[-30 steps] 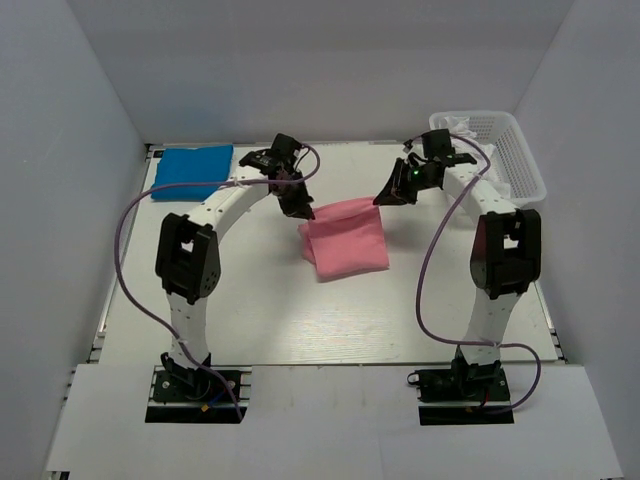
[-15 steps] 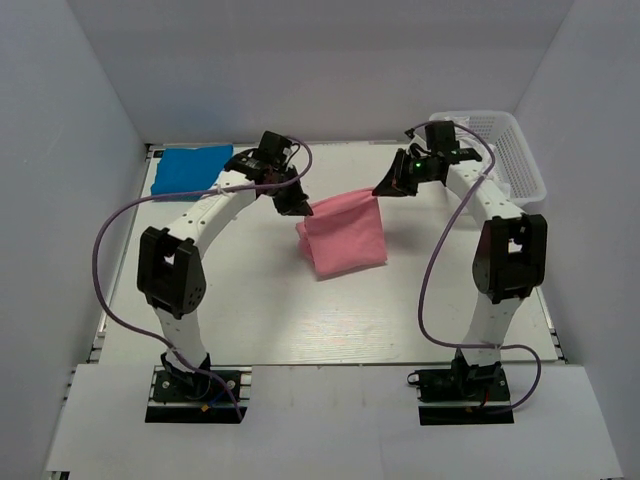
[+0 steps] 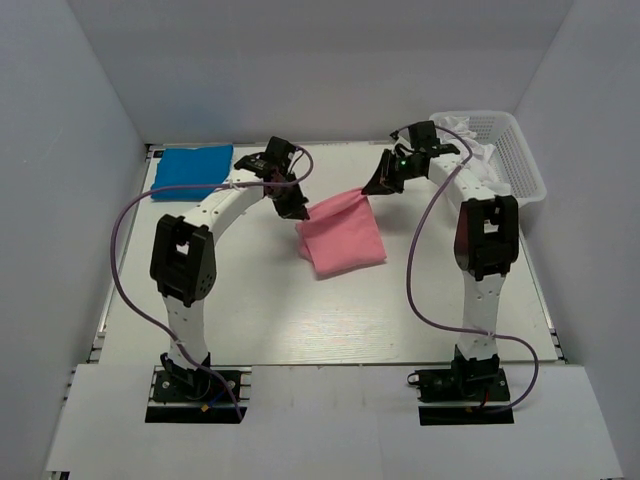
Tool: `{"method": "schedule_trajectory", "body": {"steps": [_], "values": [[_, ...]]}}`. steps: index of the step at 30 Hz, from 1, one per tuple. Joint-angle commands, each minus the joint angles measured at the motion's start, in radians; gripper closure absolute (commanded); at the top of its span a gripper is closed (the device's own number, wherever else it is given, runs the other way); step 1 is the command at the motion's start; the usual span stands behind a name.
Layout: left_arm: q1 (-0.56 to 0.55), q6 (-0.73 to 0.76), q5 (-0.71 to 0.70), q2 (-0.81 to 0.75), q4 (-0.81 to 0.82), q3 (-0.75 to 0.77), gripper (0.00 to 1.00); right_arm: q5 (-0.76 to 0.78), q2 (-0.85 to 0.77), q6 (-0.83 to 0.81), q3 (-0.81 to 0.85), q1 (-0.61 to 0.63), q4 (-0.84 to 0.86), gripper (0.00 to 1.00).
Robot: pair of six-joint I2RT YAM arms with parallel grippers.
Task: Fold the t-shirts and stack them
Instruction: Fold the long partially folded tshirt into a neat square, then put the neatly folded tshirt into the corner of the board with the left arm
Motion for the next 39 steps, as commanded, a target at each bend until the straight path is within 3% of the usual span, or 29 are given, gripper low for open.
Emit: {"method": "schedule_trajectory", "body": {"steps": [1, 2, 4, 5, 9, 11, 17, 21, 26, 29, 33, 39], "values": [[0.039, -0.018, -0.071, 0.012, -0.012, 0.051, 0.99, -0.033, 0.027, -0.011, 0.070, 0.011, 0.055, 0.94], [0.039, -0.018, -0.080, 0.021, -0.012, 0.066, 0.71, -0.034, 0.039, -0.007, 0.076, 0.005, 0.057, 0.88], [0.062, -0.018, -0.111, 0.040, -0.012, 0.092, 0.28, -0.027, 0.064, -0.002, 0.116, 0.008, 0.052, 0.12], [0.062, -0.018, -0.125, 0.052, -0.021, 0.118, 0.01, -0.027, 0.078, -0.004, 0.131, 0.005, 0.043, 0.10], [0.080, -0.006, -0.166, 0.063, -0.073, 0.178, 0.00, 0.027, 0.055, -0.022, 0.184, 0.005, 0.015, 0.10], [0.080, 0.017, -0.145, 0.048, -0.056, 0.137, 0.00, 0.056, 0.006, -0.036, 0.165, 0.003, 0.015, 0.10], [0.033, 0.040, 0.022, -0.012, 0.089, -0.055, 0.03, -0.045, -0.117, -0.031, -0.071, 0.015, 0.135, 0.10], [0.007, 0.040, 0.048, -0.022, 0.177, -0.042, 0.03, -0.083, -0.123, -0.010, -0.123, 0.035, 0.207, 0.10], [0.004, 0.040, -0.016, 0.046, 0.220, 0.058, 0.00, -0.093, -0.086, 0.136, -0.129, 0.058, 0.374, 0.10], [0.017, 0.049, 0.004, 0.093, 0.304, 0.037, 0.00, -0.054, -0.034, 0.240, -0.151, 0.071, 0.483, 0.10], [0.027, 0.058, 0.001, 0.146, 0.295, 0.037, 0.00, -0.034, 0.052, 0.375, -0.169, 0.078, 0.632, 0.10], [0.037, 0.058, 0.079, 0.204, 0.426, -0.038, 0.00, 0.169, 0.135, 0.408, -0.186, 0.062, 0.529, 0.10]]}}
